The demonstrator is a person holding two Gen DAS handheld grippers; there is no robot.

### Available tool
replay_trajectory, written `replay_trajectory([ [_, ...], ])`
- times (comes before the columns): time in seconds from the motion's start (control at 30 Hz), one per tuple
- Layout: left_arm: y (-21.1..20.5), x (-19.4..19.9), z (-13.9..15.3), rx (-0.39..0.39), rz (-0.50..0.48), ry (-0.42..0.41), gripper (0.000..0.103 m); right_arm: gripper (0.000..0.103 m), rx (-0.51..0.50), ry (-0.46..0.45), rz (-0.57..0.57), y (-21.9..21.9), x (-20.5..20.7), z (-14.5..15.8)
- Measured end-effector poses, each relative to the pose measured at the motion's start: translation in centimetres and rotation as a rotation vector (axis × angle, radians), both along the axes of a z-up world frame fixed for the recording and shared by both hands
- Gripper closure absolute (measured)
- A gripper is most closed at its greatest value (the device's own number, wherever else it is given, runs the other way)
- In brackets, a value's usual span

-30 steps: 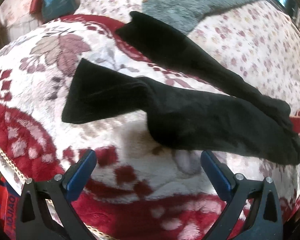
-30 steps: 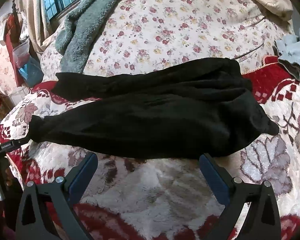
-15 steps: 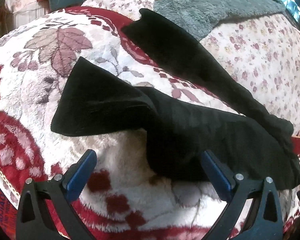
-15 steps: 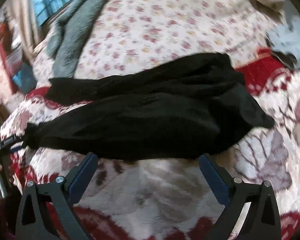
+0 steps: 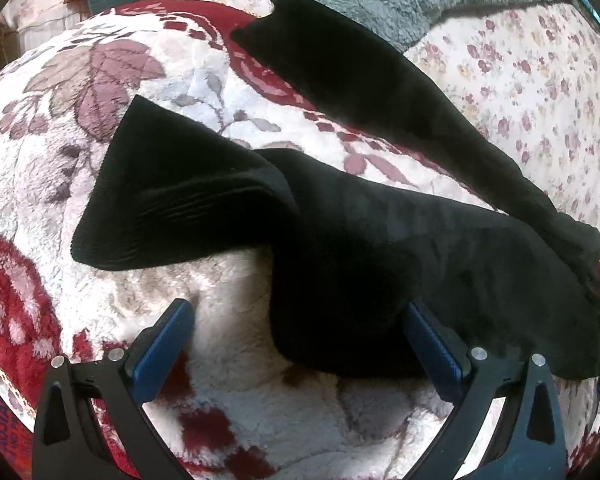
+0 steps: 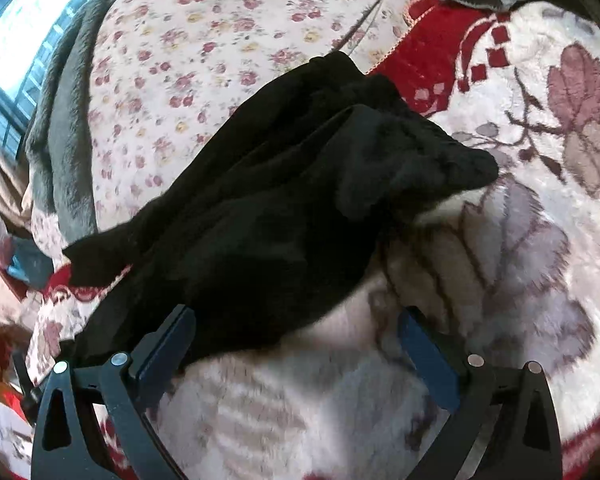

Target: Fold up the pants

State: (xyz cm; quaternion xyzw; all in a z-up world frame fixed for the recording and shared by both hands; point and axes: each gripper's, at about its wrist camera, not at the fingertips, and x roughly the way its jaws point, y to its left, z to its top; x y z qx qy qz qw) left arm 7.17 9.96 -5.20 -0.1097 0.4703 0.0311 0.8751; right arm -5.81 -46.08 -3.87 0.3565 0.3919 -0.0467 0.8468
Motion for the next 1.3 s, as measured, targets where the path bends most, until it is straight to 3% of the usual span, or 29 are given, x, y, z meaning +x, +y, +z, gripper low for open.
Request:
replay_trajectory([
  [0.13,-0.5,0.9,0.1,-0.006,-0.013,0.001,0.0,0.005,0.02,-0.027,-0.024,-1.1,1.7,-0.6],
  [0.17,-0.7,1.1,0.1,-0.007,-0.015,0.003,0.0,0.02,0.021,-0.025,-0.03,-1.4,2.1,-0.8],
  [0.2,-0.8,1.5,0.0,-0.011,-0.018,0.011,0.0,0.044,0.025,-0.017,-0.04,-1.7,2.5,-1.0],
  [0.23,-0.8,1.8,-0.1,-0.021,-0.02,0.019,0.0,0.055,0.05,-0.024,-0.05,-2.2,2.7,-1.3],
  [0.27,-0.8,2.0,-0.1,-0.032,-0.021,0.022,0.0,0.073,0.093,-0.037,-0.056,-2.7,2.7,-1.6],
  [0.33,-0.7,2.2,-0.2,-0.049,-0.029,0.016,0.012,0.081,0.137,-0.046,-0.074,-3.4,2.5,-2.0],
  [0.4,-0.7,2.1,-0.1,-0.039,-0.045,0.012,0.05,0.087,0.128,-0.069,-0.077,-3.5,2.1,-1.5],
  [0.43,-0.6,2.0,0.1,-0.064,-0.061,0.004,0.06,0.089,0.114,-0.086,-0.074,-3.5,1.8,-0.8],
  [0.47,-0.6,1.9,0.2,-0.09,-0.076,0.009,0.078,0.091,0.104,-0.099,-0.069,-3.5,1.7,-0.3],
  [0.57,-0.8,1.5,0.9,-0.073,-0.094,-0.008,0.09,0.094,0.089,-0.129,-0.061,-3.7,1.4,1.0],
  [0.83,-0.4,-0.1,2.8,-0.119,-0.129,-0.043,0.094,0.096,0.117,-0.19,-0.079,-4.7,0.0,2.5],
  [1.07,-0.9,-1.0,3.5,-0.092,-0.173,-0.039,0.094,0.099,0.113,-0.243,-0.132,-6.5,-3.2,4.0],
  [1.3,-0.9,-1.1,2.2,-0.102,-0.154,-0.01,0.094,0.092,0.207,-0.164,-0.13,-7.5,-4.1,2.5],
])
